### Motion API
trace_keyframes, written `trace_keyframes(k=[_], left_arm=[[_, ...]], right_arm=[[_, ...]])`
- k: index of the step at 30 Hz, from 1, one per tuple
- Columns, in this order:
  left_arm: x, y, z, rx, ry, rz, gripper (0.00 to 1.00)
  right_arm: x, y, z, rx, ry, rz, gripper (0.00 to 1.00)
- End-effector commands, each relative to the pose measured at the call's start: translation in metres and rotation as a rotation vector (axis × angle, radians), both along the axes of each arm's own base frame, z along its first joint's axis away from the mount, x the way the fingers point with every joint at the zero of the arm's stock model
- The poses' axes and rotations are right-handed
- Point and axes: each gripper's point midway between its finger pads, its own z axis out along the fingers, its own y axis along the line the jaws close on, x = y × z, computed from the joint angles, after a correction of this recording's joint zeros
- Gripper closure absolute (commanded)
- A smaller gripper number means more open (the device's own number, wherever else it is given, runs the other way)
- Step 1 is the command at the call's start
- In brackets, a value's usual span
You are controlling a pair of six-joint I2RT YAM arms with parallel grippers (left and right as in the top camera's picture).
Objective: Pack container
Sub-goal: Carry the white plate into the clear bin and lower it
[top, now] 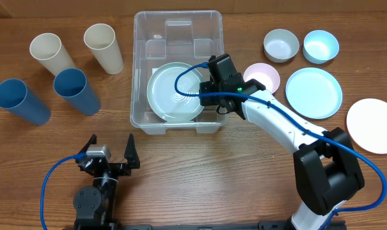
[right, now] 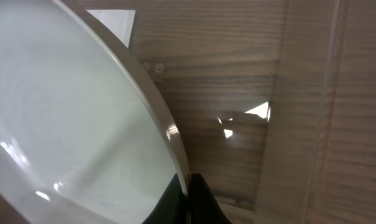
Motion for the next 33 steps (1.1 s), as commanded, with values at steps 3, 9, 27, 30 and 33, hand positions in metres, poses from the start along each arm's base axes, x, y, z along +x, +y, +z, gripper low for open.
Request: trace_keyframes(k=[3, 9, 27, 30, 33], left_arm=[[0.0, 0.003, 0.0, 0.008, -0.003, 0.015, 0.0], [0.0, 0.003, 0.0, 0.008, -0.003, 0.015, 0.0], [0.0, 0.003, 0.0, 0.008, -0.003, 0.015, 0.0], [0.0, 0.003, 0.0, 0.008, -0.003, 0.015, 0.0], [0.0, 0.003, 0.0, 0.008, -0.003, 0.015, 0.0]], right_arm=[[0.0, -0.002, -0.029, -0.041, 0.058, -0.005, 0.96], [0.001, -0.002, -0.031, -0.05, 0.054, 0.012, 0.6], [0.011, 0.019, 0.043, -0.108, -0.014, 0.225, 0.6], [0.014, 0.035, 0.069, -0.118, -0.086, 0.302, 0.56], [0.021, 0.05, 0.082, -0.1, -0.161, 0.333, 0.54]])
